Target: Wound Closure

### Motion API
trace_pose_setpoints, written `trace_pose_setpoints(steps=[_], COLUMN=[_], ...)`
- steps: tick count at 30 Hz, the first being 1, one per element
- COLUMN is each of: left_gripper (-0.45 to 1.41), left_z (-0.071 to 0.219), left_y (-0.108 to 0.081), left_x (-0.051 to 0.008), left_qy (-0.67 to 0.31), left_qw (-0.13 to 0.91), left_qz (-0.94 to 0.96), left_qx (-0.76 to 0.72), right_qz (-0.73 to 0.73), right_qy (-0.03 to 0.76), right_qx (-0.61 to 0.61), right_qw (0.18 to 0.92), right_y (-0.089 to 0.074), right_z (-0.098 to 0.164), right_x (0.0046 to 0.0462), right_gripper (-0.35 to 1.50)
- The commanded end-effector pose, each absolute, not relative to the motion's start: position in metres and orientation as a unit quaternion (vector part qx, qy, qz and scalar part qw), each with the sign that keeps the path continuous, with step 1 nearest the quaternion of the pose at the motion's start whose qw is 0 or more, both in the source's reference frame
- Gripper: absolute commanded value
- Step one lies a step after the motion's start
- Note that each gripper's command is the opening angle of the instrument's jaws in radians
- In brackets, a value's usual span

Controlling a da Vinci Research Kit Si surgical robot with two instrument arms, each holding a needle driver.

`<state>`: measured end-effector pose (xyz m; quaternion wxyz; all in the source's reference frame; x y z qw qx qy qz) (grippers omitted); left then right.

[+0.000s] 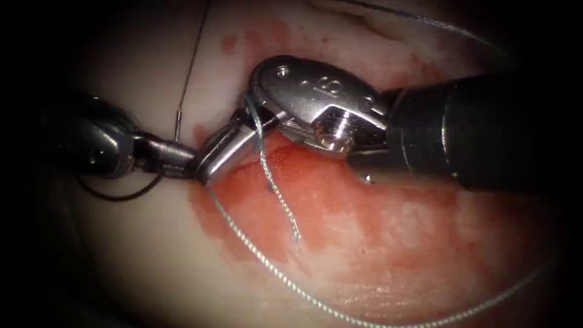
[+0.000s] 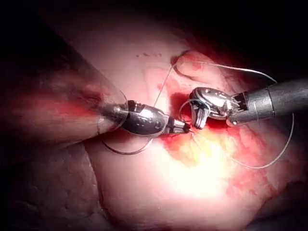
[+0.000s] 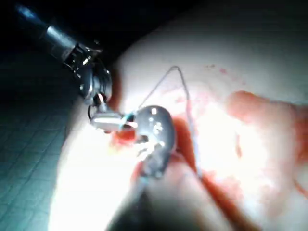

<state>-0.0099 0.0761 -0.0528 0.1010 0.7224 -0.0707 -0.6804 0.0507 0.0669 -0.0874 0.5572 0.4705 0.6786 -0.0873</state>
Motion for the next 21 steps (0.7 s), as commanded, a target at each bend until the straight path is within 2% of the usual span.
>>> trace_pose_setpoints(steps=[1,2,12,14,15,18,20,21], left_gripper=[-0.35,-0.35,-0.35,-0.35,-0.35,-0.35,-0.35,-0.35], left_z=[-0.0525,-0.0525,-0.0525,-0.0526,-0.0526,-0.0527,-0.0528,-0.0528], left_y=[0.0766,0.0766,0.0767,0.0766,0.0765,0.0763,0.0762,0.0762], left_x=[-0.0104,-0.0103,-0.0102,-0.0102,-0.0103,-0.0104,-0.0104,-0.0104], left_qy=[-0.07,-0.069,-0.063,-0.062,-0.06,-0.06,-0.06,-0.06], left_qw=[0.104,0.105,0.106,0.107,0.106,0.106,0.106,0.106], left_qz=[-0.68,-0.679,-0.68,-0.68,-0.68,-0.68,-0.68,-0.68], left_qx=[0.723,0.723,0.723,0.723,0.723,0.723,0.723,0.723], right_qz=[-0.105,-0.132,-0.241,-0.263,-0.271,-0.29,-0.315,-0.319], right_qy=[0.675,0.665,0.608,0.587,0.582,0.564,0.532,0.529], right_qx=[0.468,0.474,0.506,0.508,0.509,0.514,0.518,0.518], right_qw=[0.561,0.563,0.563,0.573,0.573,0.578,0.591,0.592], right_y=[0.0671,0.067,0.0654,0.0648,0.0644,0.0638,0.063,0.0629], right_z=[-0.087,-0.0871,-0.087,-0.0868,-0.0868,-0.0868,-0.0872,-0.0873], right_x=[0.0516,0.0515,0.0519,0.0521,0.0523,0.0525,0.0529,0.053], right_gripper=[-0.16,-0.08,-0.08,0.0,0.2,0.39,0.71,0.81])
